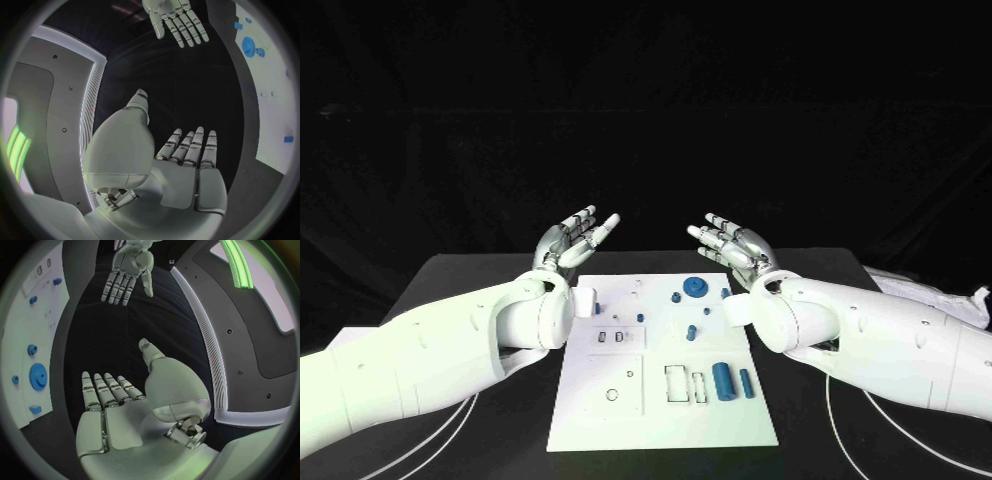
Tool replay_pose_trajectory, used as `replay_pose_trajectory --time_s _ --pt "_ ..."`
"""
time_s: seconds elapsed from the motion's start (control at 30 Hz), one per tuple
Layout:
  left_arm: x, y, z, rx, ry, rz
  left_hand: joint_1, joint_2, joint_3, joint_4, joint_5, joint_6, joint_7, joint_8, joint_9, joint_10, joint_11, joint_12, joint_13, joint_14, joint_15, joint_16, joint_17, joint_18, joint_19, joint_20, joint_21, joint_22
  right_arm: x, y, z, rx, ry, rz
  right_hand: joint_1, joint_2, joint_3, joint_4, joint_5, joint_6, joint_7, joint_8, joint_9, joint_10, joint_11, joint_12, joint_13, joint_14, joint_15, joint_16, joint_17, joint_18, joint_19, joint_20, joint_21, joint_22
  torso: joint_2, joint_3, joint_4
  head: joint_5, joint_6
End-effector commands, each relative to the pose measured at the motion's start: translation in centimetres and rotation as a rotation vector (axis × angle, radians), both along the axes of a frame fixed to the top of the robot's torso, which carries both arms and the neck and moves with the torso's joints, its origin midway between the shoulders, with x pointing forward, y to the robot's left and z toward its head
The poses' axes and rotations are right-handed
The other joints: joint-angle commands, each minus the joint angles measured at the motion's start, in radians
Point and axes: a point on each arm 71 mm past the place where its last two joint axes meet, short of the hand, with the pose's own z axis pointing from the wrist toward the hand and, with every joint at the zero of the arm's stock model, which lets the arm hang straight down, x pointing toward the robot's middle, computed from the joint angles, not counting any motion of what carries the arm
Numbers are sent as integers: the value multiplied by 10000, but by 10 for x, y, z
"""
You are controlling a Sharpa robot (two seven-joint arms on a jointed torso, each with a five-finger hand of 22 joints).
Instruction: Assemble the parts on the task board
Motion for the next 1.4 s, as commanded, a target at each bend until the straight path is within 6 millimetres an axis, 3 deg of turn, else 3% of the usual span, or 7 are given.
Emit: replay_pose_trajectory --time_s 0.03,0.2,0.27,0.3,0.57,0.93,1.4 --pt "0 -5 2 -382 -56 -552 268 132 94 58 30 284 1165 69 30 309 123 80 36 388 72 110 54 98 267 115 99 53 -2 14 -3 -172 289 2119 1186 214 245 -665 128 1791 1543 295 188 2308 115 386 193 2566 41 421 215 622 1868 38 475 250 2 -2 2 -2 -5" --pt "0 -5 2 -382 -56 -552 543 483 309 7 9 1134 1203 168 95 1260 188 163 100 1815 124 351 204 38 1611 100 432 222 -1 16 -4 -268 390 2565 1771 192 591 -1141 163 4420 1183 670 377 5637 -311 826 344 5883 -390 873 365 1131 4317 31 1186 509 2 -2 2 -2 -5" --pt "0 -5 2 -382 -56 -552 621 610 354 -27 -7 1502 1223 223 126 1707 225 219 133 2551 127 512 284 57 2352 86 620 316 -1 16 -4 -274 396 2593 1826 178 700 -1223 172 4916 1118 690 380 6026 -386 818 330 6239 -470 867 356 1235 4546 26 1260 502 2 -2 2 -2 -5" --pt "-2 14 5 -437 -412 -169 672 688 369 -50 -15 1813 1226 267 150 2078 252 258 157 3073 130 617 331 62 2918 87 759 380 11 -13 6 -2673 -1863 1553 1834 157 758 -1264 165 5147 1096 680 373 6167 -420 788 325 6377 -510 841 353 1265 4636 27 1277 485 75 -77 53 -211 -175" --pt "-9 19 11 -600 -549 -379 988 1225 227 -549 -54 5359 969 863 382 6150 -191 892 355 5738 -482 1276 500 511 6071 -102 1633 633 17 -23 19 -4360 -3021 1634 1740 -39 1623 -1601 -5 7185 866 592 409 7498 -767 516 310 7770 -870 702 359 1397 5690 -171 1572 408 294 -75 78 -269 -140" --pt "-27 20 26 -937 -501 -1117 1137 1612 -11 -1085 -1 6280 705 778 293 7368 -546 884 369 7401 -980 1415 943 513 7982 -634 1850 583 24 -30 46 -7457 -4231 2270 1609 -426 2386 -1709 -326 8038 533 531 448 8504 -1105 396 323 9414 -1398 882 460 1396 7021 -736 2127 516 888 -94 245 -456 0" --pt "-51 2 43 -1691 -274 -2110 1045 1572 -164 -1220 -14 6294 729 608 277 7395 -531 691 350 7479 -986 1228 1129 475 8257 -684 1798 544 29 -11 62 -12829 -4821 3542 1833 -965 1943 -1528 -938 8453 101 420 427 8833 -1571 352 315 12528 -2290 2248 1337 1346 9272 -1931 4467 1674 1603 -124 409 -809 174"
